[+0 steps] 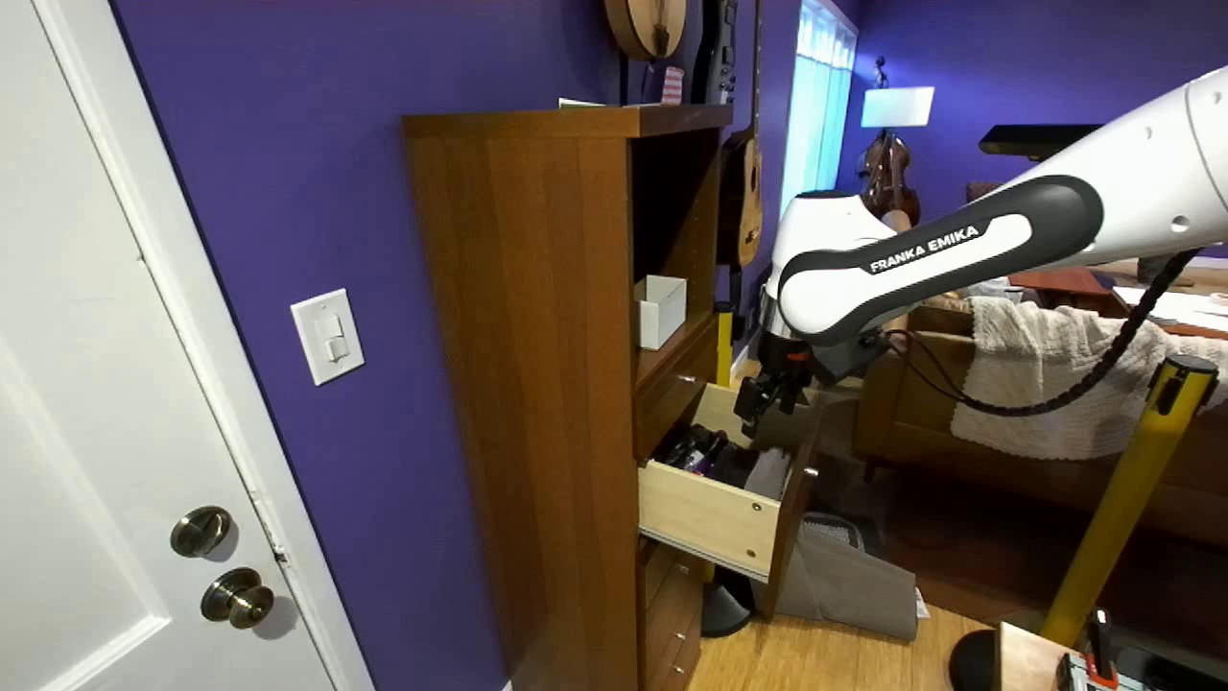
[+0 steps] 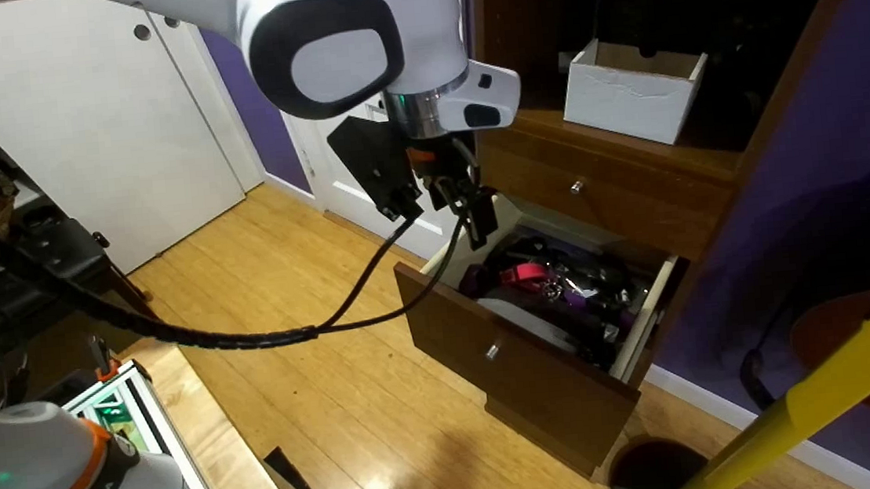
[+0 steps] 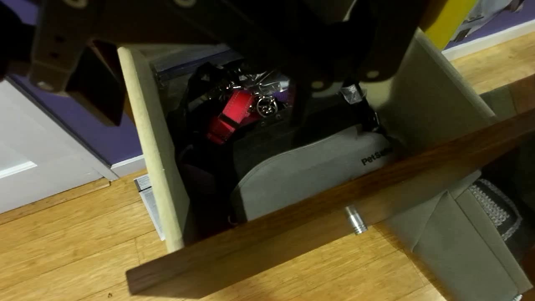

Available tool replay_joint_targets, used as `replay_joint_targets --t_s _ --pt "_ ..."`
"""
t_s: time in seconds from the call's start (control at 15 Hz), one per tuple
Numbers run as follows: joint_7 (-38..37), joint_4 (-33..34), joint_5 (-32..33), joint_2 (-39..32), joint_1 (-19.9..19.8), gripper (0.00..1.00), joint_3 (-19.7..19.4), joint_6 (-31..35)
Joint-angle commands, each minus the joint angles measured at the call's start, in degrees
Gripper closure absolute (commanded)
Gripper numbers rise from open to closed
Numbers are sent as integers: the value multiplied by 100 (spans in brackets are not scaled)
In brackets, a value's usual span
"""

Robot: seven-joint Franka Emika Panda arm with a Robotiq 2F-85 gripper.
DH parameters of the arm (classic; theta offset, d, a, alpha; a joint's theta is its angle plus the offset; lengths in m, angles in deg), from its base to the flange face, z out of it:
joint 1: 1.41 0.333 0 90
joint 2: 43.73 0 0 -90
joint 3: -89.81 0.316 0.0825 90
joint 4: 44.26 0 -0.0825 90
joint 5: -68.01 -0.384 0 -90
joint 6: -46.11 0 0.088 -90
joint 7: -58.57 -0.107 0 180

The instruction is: Pick up the pink straps with chains from the drawer and put them on the shelf

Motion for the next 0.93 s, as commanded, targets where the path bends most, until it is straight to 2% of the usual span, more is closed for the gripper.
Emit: replay_joint_targets --t_s 0.0,0.07,0.87 --pt "230 261 -241 -573 -38 0 -54 345" --pt "58 117 -56 -289 -27 0 2 208" --pt "-63 210 -41 -476 4 0 56 273"
